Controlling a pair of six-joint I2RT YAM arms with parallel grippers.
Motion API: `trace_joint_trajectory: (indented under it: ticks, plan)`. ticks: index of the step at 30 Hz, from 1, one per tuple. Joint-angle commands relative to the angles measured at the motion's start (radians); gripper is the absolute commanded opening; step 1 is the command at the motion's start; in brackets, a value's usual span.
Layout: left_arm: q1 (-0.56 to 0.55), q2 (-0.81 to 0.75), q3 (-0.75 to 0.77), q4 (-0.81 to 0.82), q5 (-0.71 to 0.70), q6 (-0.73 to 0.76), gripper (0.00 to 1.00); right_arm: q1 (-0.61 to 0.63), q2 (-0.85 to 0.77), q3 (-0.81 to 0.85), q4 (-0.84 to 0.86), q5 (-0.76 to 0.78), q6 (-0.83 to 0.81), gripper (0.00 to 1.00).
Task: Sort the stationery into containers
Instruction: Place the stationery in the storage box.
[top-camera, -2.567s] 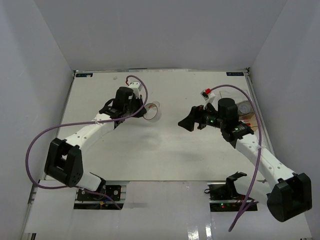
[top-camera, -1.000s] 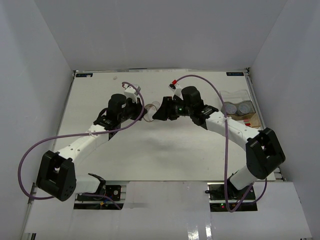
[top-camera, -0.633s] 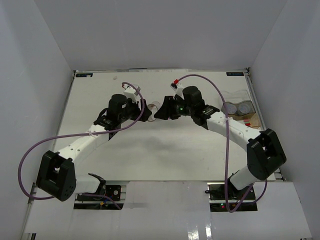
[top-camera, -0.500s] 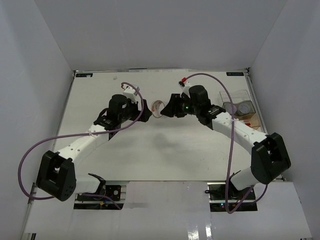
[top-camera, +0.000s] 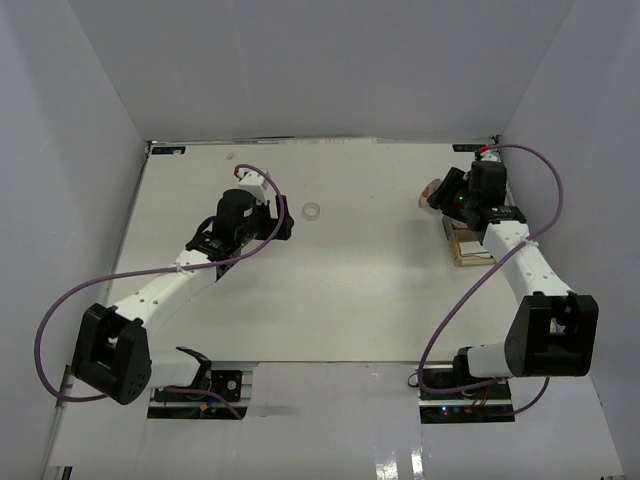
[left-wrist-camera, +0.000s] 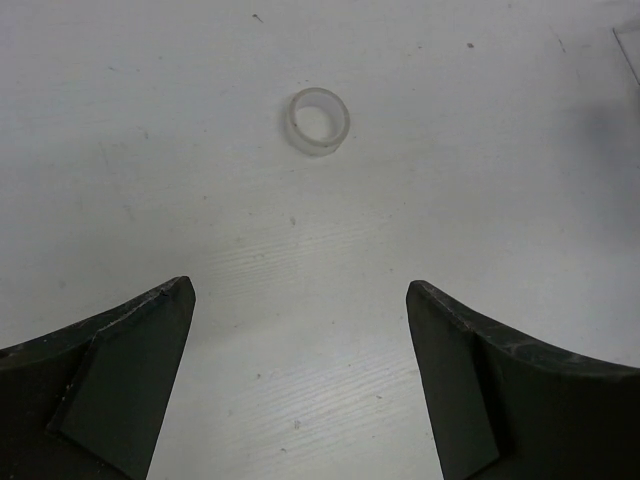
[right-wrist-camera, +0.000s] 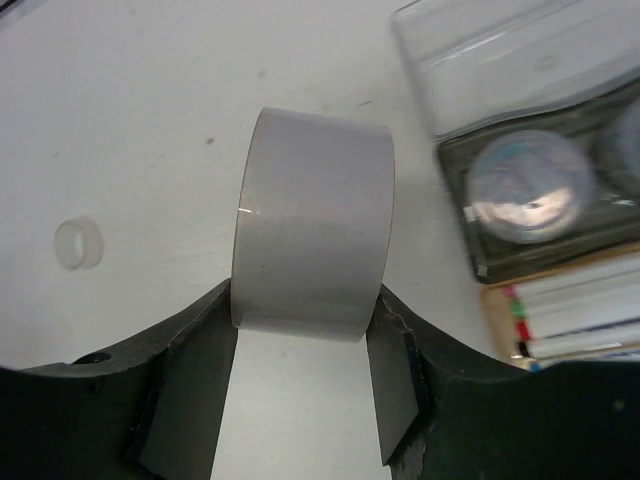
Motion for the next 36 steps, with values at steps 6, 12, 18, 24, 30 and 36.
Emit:
trace_joint_trajectory:
  ticks: [6,12,18,24,30,36]
  plan:
    - [0.000,-0.024,0.042,-0.041,-0.127,0.016,0.98,-0.215,0.084,0.179,-0.059,0.172,-0.016,0.23]
    - [0.000,-0.023,0.042,-0.040,-0.138,0.026,0.98,-0.265,0.201,0.297,-0.059,0.189,0.059,0.26]
    - [0.002,-0.015,0.050,-0.045,-0.143,0.028,0.98,-0.265,0.306,0.377,-0.062,0.198,0.116,0.27]
    - [0.008,-0.009,0.055,-0.050,-0.133,0.022,0.98,-0.265,0.372,0.386,-0.047,0.201,0.176,0.29]
    - [0.011,-0.006,0.056,-0.051,-0.124,0.020,0.98,-0.265,0.418,0.388,-0.033,0.209,0.219,0.31]
    - [0.012,-0.005,0.058,-0.051,-0.114,0.019,0.98,-0.265,0.449,0.384,-0.014,0.229,0.272,0.35]
